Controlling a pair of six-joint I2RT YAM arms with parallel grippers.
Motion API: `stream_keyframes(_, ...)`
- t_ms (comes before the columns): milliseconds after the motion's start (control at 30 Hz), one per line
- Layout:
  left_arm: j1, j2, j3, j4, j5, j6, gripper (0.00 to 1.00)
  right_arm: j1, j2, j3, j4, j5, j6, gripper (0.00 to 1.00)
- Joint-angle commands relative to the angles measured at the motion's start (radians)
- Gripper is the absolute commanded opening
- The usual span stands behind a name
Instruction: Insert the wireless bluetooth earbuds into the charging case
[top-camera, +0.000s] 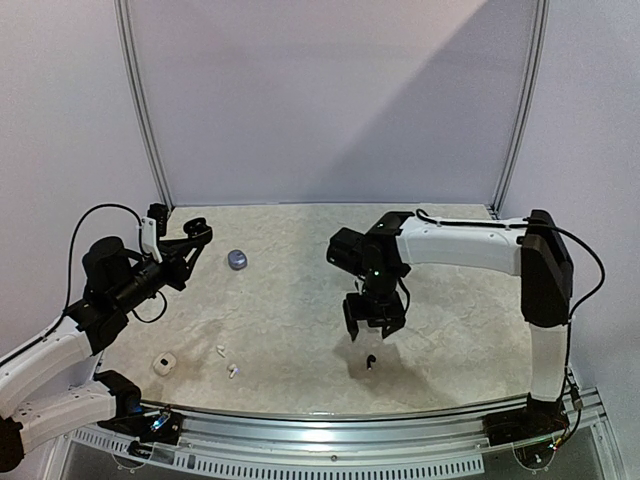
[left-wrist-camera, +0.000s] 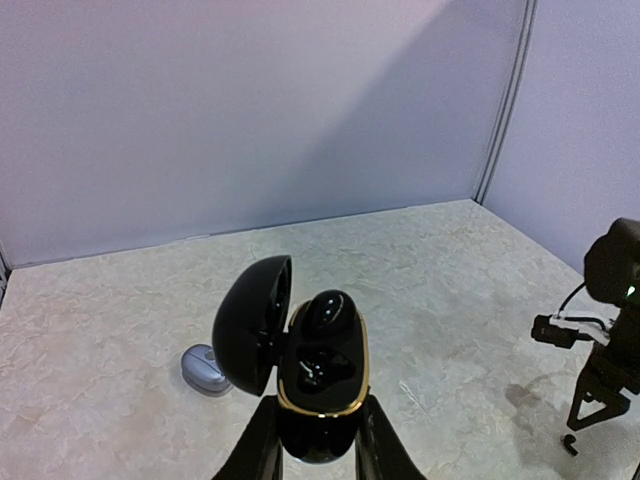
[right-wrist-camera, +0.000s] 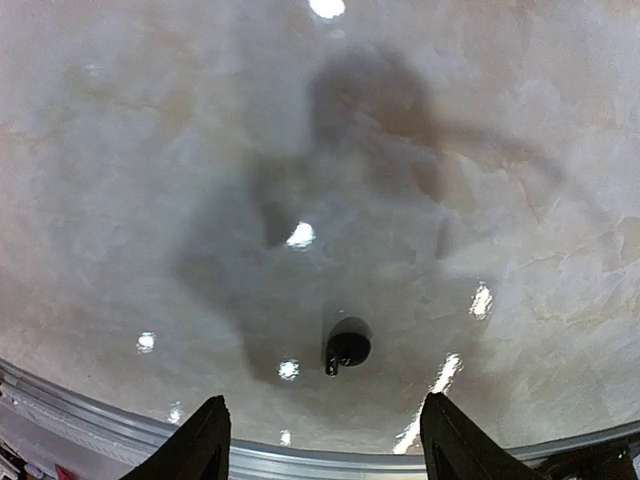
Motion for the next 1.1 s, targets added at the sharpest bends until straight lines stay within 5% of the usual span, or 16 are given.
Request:
stream_keyframes(0, 0.006, -0.001, -0.014, 0.017, 0.011, 0.005, 0.00, -0.019, 0.094, 0.012, -0.083, -0.081, 0.016, 0.64)
stream_keyframes(700, 0.006, -0.003, -0.015, 0.018, 0.014, 0.009, 0.00, -0.018, 0.147, -0.124, 0.060, -0.051, 0.066, 0.30)
stream_keyframes(1067, 0.006, -0.004, -0.015, 0.017, 0.017, 0.011, 0.00, -0.014, 0.134, -0.134, 0.051, -0.088, 0.054, 0.30)
